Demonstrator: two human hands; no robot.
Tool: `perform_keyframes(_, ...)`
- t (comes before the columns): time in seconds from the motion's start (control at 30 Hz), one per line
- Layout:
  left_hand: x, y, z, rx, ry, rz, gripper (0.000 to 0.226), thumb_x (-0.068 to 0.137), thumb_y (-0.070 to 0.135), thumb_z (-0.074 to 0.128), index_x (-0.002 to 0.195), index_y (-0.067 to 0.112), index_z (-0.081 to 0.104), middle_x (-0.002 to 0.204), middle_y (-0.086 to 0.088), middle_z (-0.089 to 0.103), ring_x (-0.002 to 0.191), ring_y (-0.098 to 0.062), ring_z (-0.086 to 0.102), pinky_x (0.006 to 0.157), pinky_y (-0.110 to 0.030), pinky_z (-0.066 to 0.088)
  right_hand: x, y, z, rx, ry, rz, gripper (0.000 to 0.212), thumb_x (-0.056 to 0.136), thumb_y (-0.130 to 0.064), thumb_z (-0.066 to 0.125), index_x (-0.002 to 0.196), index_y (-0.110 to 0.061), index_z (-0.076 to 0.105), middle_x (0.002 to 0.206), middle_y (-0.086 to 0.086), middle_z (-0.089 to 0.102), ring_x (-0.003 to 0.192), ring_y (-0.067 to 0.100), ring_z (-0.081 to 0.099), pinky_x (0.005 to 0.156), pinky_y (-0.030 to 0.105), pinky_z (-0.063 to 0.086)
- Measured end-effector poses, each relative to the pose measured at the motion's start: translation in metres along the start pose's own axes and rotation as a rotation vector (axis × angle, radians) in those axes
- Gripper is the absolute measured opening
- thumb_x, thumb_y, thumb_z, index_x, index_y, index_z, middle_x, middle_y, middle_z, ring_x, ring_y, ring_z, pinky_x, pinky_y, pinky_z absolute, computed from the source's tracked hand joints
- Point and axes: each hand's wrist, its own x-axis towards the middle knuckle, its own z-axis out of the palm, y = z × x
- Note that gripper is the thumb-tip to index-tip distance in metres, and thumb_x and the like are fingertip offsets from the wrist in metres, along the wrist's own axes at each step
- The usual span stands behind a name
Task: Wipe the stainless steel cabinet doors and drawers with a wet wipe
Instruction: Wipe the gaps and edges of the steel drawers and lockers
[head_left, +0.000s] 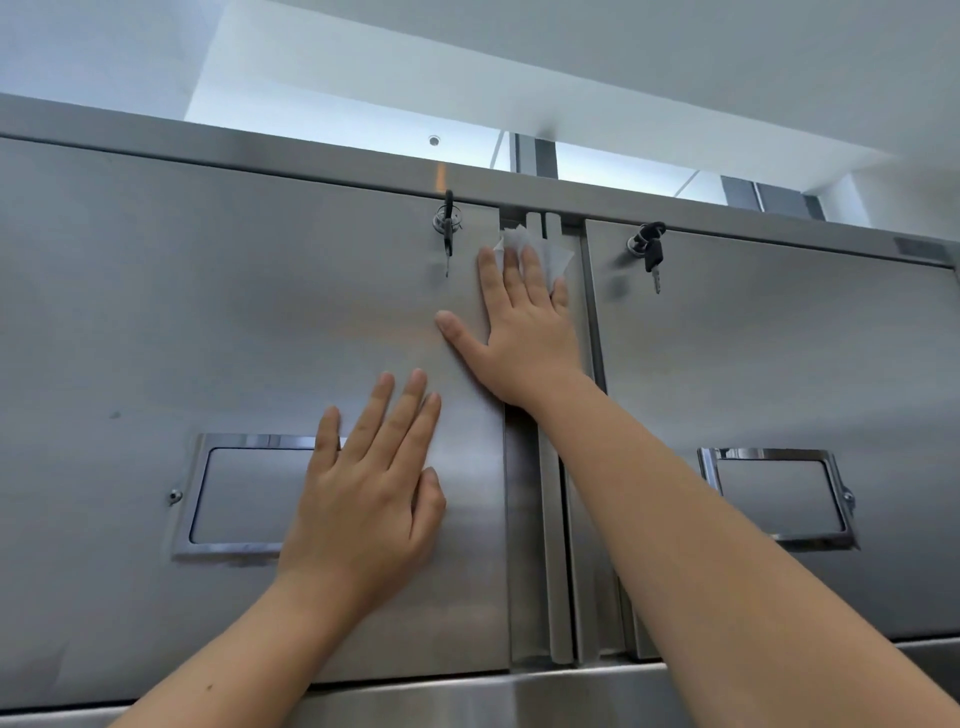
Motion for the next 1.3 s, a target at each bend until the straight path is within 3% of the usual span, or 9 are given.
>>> perform_keyframes(0.37, -0.001, -0.003, 0.002, 0.019, -0.012, 0.010, 0.056, 0.085, 0.033, 0.035, 0.132, 0.007, 0.051, 0.142, -0.008, 0.042, 0.131, -0.032, 0.037, 0.100, -0.056, 0.026, 0.032, 0.007, -0.015, -0.085, -0.060, -0.022, 0.086, 0.085, -0.073, 0.020, 0.148, -0.023, -0.010, 0.156, 0.003, -0.012, 0.142, 0.016, -0.018, 0.111, 0.045, -0.013)
perform_keyframes(0.73, -0.001, -0.002, 0.003, 0.023, 0.024, 0.018, 0.055, 0.085, 0.029, 0.035, 0.130, 0.005, 0.053, 0.140, -0.011, 0.044, 0.128, -0.034, 0.041, 0.095, -0.059, 0.035, 0.019, 0.005, -0.011, -0.109, -0.080, 0.001, 0.081, 0.087, -0.070, 0.014, 0.146, -0.025, -0.016, 0.156, 0.001, -0.015, 0.140, 0.015, -0.022, 0.105, 0.055, -0.019)
perform_keyframes(0.97, -0.001, 0.000, 0.002, 0.033, 0.009, 0.009, 0.055, 0.084, 0.030, 0.034, 0.131, 0.005, 0.053, 0.141, -0.010, 0.043, 0.129, -0.033, 0.039, 0.097, -0.059, 0.033, 0.040, 0.004, -0.013, -0.091, -0.068, 0.032, 0.081, 0.087, -0.070, 0.014, 0.146, -0.024, -0.015, 0.157, 0.001, -0.009, 0.141, 0.015, -0.021, 0.107, 0.055, -0.015)
perform_keyframes(1.3, -0.002, 0.000, 0.001, 0.036, 0.015, 0.010, 0.055, 0.085, 0.028, 0.034, 0.131, 0.004, 0.052, 0.141, -0.012, 0.043, 0.130, -0.033, 0.040, 0.097, -0.057, 0.034, -0.020, -0.002, 0.003, -0.021, -0.027, -0.007, 0.069, 0.094, -0.058, 0.013, 0.146, -0.024, -0.016, 0.156, 0.001, -0.016, 0.140, 0.015, -0.023, 0.106, 0.051, -0.020)
